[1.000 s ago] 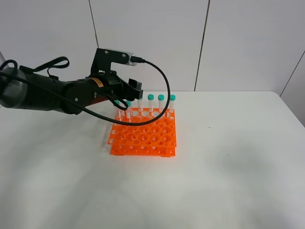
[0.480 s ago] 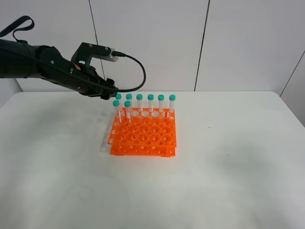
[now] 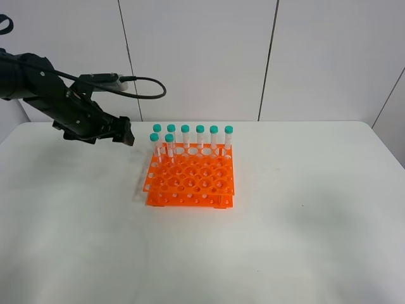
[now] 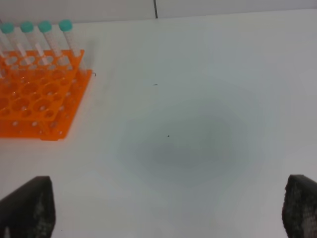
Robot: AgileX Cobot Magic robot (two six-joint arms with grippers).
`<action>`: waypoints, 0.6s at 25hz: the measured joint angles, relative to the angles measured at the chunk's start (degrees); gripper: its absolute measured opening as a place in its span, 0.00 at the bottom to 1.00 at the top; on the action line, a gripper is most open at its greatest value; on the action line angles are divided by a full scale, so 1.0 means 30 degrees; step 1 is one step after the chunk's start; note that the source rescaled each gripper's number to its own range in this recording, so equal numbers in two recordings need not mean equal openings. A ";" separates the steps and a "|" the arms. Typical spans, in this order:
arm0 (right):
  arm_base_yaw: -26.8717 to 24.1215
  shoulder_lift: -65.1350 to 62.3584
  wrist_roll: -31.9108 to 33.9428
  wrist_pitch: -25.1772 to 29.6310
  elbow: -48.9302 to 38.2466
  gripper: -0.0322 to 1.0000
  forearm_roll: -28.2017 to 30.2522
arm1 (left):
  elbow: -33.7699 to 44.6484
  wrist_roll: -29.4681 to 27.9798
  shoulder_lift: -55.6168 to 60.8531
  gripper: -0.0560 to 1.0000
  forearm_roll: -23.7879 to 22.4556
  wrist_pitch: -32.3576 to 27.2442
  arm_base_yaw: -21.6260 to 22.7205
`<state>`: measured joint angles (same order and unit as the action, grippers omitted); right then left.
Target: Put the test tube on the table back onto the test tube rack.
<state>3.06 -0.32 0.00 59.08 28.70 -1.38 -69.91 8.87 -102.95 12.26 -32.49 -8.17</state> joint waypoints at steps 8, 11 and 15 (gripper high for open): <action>0.0000 0.0000 0.0000 0.0000 0.0000 1.00 0.0000 | -0.0003 -0.0457 0.0067 1.00 -0.0533 -0.4984 0.3003; 0.0000 0.0000 0.0000 0.0000 0.0000 1.00 0.0000 | -0.0003 -0.0764 0.0558 1.00 -0.1267 -0.6109 0.3689; 0.0000 0.0000 0.0000 0.0000 0.0000 1.00 0.0000 | 0.0132 -0.1361 0.2239 1.00 -0.2472 -0.6578 0.3911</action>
<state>3.06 -0.32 0.00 59.08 28.70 -1.38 -69.51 4.79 -96.24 4.85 -52.23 3.56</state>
